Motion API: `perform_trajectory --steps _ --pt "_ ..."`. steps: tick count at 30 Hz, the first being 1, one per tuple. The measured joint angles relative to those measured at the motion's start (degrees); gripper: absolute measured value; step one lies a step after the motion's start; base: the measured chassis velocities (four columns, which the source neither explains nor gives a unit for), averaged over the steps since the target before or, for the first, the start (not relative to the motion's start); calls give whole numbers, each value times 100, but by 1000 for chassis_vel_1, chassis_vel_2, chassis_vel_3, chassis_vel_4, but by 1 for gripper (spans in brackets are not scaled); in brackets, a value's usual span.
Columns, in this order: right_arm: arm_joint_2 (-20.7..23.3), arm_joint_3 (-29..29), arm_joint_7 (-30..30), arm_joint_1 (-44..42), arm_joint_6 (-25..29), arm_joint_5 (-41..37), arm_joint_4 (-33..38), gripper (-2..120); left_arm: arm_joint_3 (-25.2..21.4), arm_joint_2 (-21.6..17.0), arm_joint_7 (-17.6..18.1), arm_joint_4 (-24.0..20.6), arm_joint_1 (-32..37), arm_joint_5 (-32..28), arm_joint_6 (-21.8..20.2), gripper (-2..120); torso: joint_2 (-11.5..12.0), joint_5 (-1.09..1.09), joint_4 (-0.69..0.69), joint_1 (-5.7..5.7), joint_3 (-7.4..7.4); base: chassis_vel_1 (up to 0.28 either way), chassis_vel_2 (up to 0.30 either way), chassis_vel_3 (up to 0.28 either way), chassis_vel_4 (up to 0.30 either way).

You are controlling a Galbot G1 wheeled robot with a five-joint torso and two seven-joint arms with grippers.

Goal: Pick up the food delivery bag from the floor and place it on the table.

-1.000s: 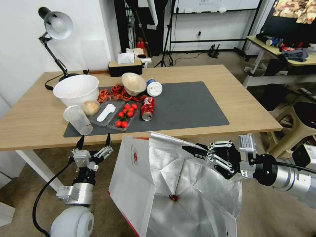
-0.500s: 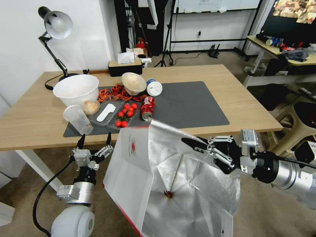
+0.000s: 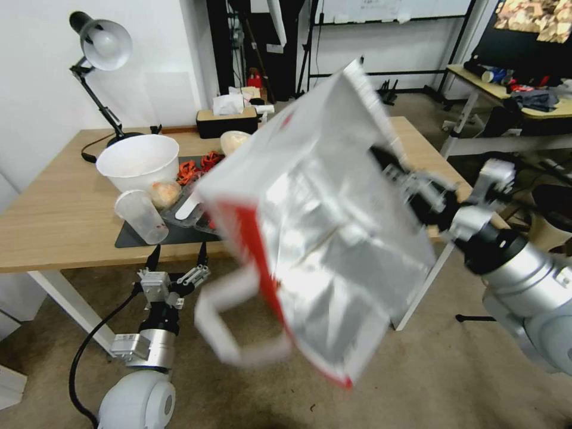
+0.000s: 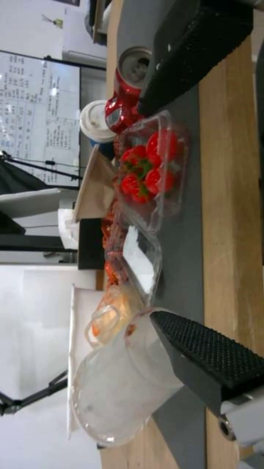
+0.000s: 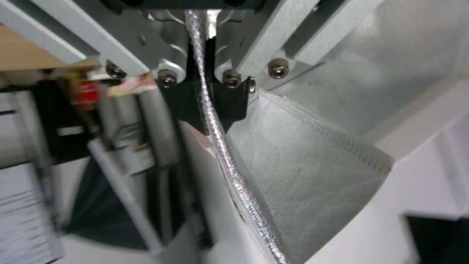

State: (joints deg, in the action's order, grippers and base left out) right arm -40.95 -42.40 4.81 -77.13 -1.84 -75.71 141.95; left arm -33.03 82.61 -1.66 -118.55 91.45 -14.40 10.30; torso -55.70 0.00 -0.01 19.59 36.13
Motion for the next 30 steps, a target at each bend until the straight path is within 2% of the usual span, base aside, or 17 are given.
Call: perform_trajectory --steps 1,10,21,30 --pt "-39 -20 318 36 79 -23 2 0 12 -16 -8 20 -18 1 1 100 0 0 2 0 0 0 0 0 0" --pt "-368 -54 1289 125 426 -140 -228 0 143 -112 -58 104 -130 14 -4 100 2 0 2 -2 -2 0 0 0 0" --pt "-1022 96 982 347 564 -442 -948 0 208 -144 -103 151 -161 76 -14 100 5 0 1 -3 -4 0 0 0 0" --pt "-1037 128 875 476 552 -359 -1662 0 270 -91 -127 151 -152 147 -26 100 7 0 1 -3 -4 0 0 0 0"
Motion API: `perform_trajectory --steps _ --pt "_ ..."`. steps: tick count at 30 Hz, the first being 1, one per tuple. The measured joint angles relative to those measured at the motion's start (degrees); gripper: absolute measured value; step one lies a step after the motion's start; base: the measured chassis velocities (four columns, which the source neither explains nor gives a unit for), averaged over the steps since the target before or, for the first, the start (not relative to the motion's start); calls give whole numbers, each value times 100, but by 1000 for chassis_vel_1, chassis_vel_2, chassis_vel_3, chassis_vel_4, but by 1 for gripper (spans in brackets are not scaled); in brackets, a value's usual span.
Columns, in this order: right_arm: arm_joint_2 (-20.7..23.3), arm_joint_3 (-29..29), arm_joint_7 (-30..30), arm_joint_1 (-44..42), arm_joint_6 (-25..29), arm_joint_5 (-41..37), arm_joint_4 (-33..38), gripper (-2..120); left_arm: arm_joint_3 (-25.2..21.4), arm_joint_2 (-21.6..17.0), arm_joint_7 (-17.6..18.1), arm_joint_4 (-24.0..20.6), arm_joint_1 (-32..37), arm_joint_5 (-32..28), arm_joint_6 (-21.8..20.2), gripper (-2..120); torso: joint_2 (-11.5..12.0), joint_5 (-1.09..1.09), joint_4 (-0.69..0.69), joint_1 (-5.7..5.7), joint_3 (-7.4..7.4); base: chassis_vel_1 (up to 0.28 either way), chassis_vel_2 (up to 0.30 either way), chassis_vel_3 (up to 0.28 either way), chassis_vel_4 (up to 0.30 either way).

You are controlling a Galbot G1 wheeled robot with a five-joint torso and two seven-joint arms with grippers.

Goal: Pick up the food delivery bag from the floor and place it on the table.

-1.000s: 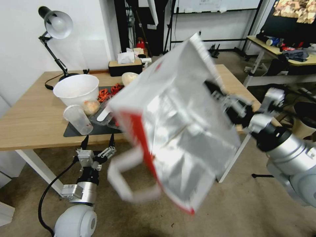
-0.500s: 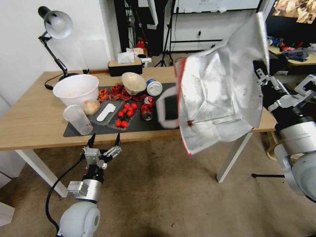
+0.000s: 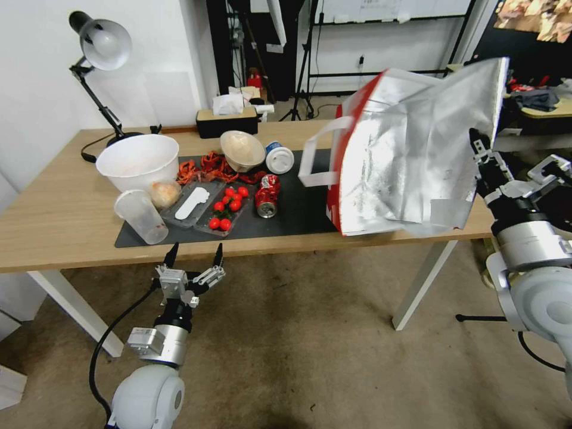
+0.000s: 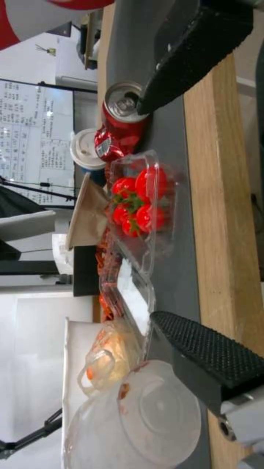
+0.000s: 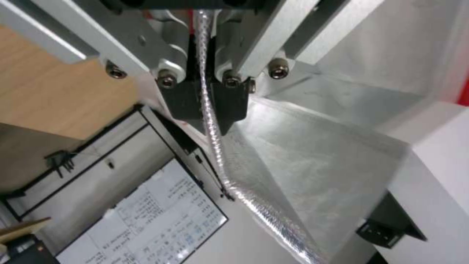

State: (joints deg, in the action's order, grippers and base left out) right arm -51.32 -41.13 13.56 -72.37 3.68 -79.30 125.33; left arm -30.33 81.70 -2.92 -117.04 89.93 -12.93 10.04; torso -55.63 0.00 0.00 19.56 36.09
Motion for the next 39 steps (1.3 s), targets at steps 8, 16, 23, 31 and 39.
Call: perform_trajectory --steps 8,16,23,31,39 --pt "43 39 -144 103 -41 83 -302 0 0 20 -11 4 21 11 5 100 0 0 -1 0 -1 0 0 0 0" --pt "137 36 -348 124 -97 179 -451 7 44 58 -29 8 14 38 6 100 1 0 0 0 -1 0 0 0 0" --pt "206 40 -445 208 -99 203 -533 28 57 66 -37 30 12 47 13 100 1 0 0 -1 -1 0 0 0 0" --pt "350 36 -562 307 -102 216 -635 62 37 45 -35 38 -37 30 14 100 2 0 0 0 -1 0 0 0 0" --pt "398 28 -755 308 -50 343 -707 90 42 55 -32 57 -80 29 7 100 2 0 0 -1 -1 0 0 0 0"
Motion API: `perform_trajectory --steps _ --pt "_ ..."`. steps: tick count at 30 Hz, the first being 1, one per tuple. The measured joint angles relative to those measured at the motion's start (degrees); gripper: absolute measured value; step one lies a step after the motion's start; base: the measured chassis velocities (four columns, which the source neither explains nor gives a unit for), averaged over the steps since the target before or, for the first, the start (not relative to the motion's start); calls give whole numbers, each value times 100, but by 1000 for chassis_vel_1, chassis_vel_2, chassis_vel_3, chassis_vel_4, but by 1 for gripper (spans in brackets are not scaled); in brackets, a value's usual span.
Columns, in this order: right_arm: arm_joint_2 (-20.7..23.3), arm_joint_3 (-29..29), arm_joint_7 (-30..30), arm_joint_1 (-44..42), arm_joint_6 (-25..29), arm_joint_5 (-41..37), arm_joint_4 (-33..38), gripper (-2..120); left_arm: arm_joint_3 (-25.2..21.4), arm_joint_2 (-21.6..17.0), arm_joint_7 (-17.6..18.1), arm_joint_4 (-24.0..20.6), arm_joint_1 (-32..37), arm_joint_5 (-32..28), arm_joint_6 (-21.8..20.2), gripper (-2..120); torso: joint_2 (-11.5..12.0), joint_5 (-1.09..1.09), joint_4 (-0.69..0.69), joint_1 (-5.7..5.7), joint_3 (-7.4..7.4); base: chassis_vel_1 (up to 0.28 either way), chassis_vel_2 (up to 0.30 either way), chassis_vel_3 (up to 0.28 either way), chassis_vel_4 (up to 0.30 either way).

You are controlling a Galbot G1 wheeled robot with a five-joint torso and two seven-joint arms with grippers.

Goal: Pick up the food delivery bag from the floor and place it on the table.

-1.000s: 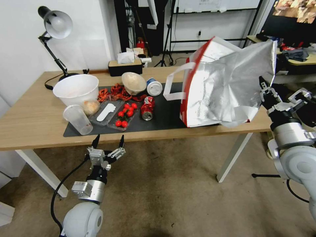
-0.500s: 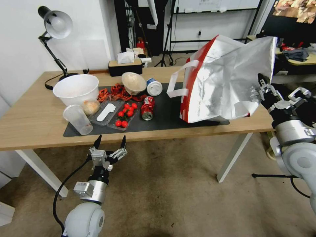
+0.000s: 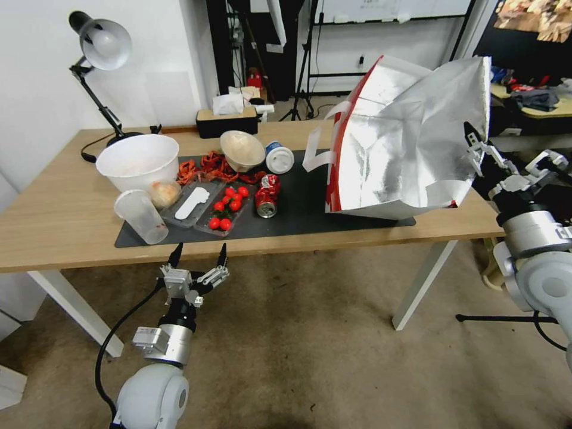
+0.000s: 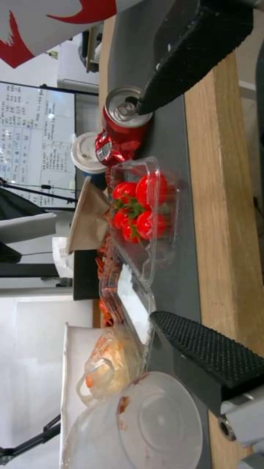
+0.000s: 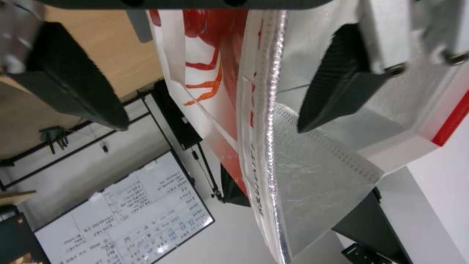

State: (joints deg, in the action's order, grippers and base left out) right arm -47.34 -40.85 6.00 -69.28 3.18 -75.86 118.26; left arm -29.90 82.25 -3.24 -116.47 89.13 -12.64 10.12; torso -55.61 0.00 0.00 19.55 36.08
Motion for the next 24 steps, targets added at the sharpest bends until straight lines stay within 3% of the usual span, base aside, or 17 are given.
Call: perform_trajectory --steps 5,24 --pt "35 17 -3 85 67 64 -64 100 4 4 2 4 4 0 -1 100 0 0 0 0 0 0 0 0 0" --pt "52 -78 -86 -50 118 120 36 100 8 52 5 -23 96 17 62 100 0 0 -1 0 0 0 0 0 0"
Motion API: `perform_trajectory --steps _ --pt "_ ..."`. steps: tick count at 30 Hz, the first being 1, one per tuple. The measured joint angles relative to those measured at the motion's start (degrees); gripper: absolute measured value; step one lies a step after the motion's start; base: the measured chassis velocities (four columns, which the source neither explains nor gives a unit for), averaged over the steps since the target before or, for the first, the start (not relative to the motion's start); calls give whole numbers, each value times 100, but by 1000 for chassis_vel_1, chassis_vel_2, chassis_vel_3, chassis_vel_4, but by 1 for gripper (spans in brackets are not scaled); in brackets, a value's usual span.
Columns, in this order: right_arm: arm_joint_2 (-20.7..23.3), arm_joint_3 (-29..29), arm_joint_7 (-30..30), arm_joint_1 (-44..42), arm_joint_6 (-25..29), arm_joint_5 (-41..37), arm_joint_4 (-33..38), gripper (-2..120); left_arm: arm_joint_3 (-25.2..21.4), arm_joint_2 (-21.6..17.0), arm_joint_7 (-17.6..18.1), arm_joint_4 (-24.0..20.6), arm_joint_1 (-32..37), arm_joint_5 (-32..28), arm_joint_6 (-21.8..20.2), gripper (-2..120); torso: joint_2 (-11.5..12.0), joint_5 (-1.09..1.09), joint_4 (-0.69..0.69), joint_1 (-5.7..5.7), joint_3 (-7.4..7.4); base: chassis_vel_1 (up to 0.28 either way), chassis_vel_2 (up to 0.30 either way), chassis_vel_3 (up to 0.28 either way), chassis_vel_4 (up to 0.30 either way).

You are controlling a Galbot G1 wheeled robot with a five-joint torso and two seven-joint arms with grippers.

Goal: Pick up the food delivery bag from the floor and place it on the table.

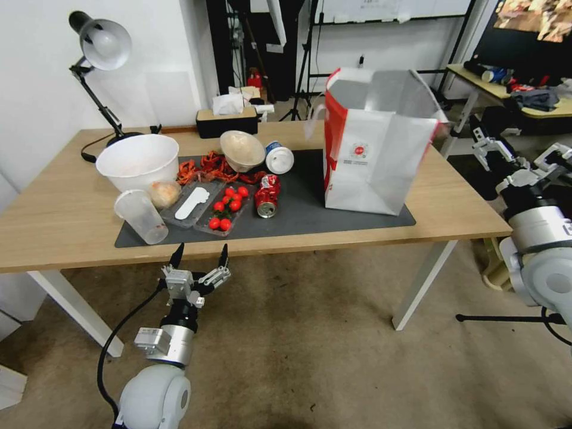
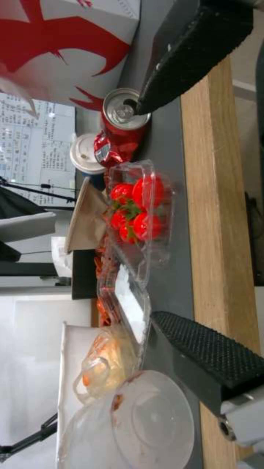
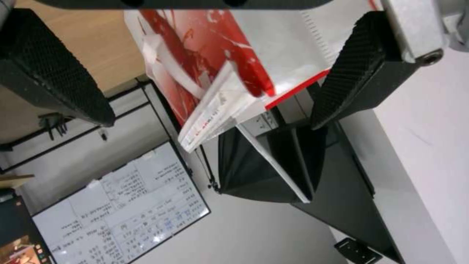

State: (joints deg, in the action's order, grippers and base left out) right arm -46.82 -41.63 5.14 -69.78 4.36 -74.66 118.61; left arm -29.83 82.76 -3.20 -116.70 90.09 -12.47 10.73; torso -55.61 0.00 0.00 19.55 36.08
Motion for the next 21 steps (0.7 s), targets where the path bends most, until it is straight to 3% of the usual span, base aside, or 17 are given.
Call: perform_trajectory --steps 4,8,9,11,13,21 --pt "-66 -4 -30 -78 22 128 53 100 -10 -7 9 -15 29 2 38 100 0 0 0 0 0 0 0 0 0" --pt "-205 -9 -145 -247 93 731 154 100 -15 -28 56 -41 75 12 63 100 0 0 0 0 0 0 0 0 0" --pt "-300 1 -198 -371 153 1287 220 100 -23 -46 63 -41 79 27 70 100 0 1 0 0 0 0 0 0 0" --pt "-354 10 -218 -430 179 1555 252 100 -27 -56 64 -41 79 31 75 100 0 1 0 0 0 0 0 0 0" --pt "-641 44 -229 -701 199 2525 436 100 -48 -89 58 -40 68 34 106 100 0 1 0 0 0 0 0 0 0" --pt "-1359 222 -305 -1237 237 3680 673 100 -80 -113 65 -12 14 42 139 100 0 2 1 0 -1 0 0 0 0"
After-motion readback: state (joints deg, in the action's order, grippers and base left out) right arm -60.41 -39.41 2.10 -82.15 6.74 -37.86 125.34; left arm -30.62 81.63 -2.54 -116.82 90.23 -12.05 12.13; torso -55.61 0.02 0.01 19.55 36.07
